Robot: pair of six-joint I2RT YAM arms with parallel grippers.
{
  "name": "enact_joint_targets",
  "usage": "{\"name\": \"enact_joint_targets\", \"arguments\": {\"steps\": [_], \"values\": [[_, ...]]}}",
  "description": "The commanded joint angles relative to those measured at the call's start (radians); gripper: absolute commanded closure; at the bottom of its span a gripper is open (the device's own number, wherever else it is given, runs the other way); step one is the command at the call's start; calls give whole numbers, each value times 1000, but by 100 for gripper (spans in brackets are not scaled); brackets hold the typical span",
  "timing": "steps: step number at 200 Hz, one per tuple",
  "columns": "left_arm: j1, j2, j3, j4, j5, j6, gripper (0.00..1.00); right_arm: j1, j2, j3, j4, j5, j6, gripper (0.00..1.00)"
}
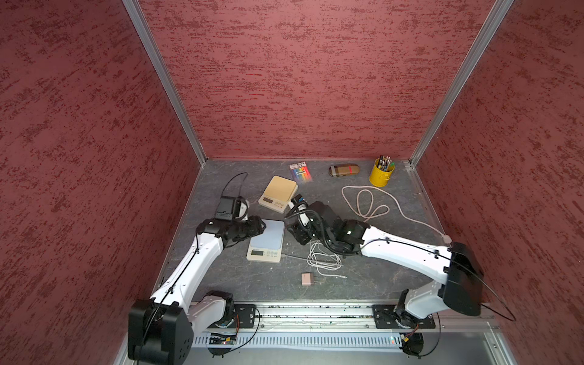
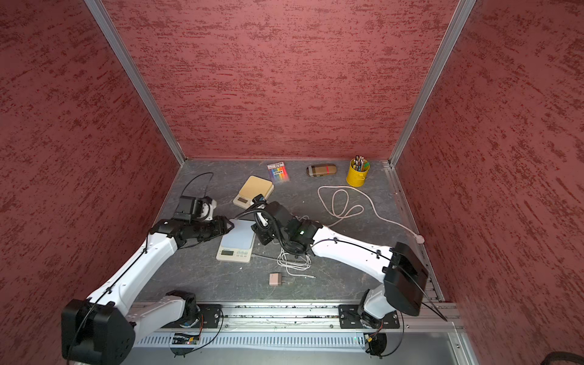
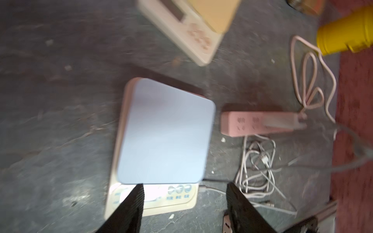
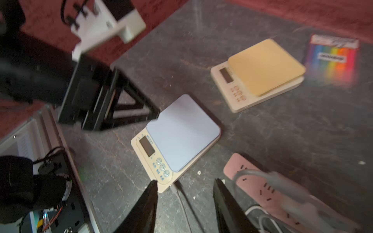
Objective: Charge the electronic scale
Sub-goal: Insert the charging cable into the electronic scale, then pick up the plug from the center of the board.
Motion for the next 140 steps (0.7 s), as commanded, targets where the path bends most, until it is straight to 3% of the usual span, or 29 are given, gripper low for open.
{"name": "enact_joint_targets", "arguments": {"steps": [1,35,66,90,140], "values": [[-205,-9,17,30,-61,156,35,-42,-106,-45,47,154,51,45],[-603,44,13,59,-168,357,31,-142,-220,-104,0,210,141,41],[-791,117,-16,86,-168,442,29,-183,-294,-173,-4,227,224,37],[-848,212,-14,102,-154,484,26,-207,-321,-229,23,189,274,37],[-836,445,89,24,-184,493,24,-220,-289,-253,35,105,295,36]]}}
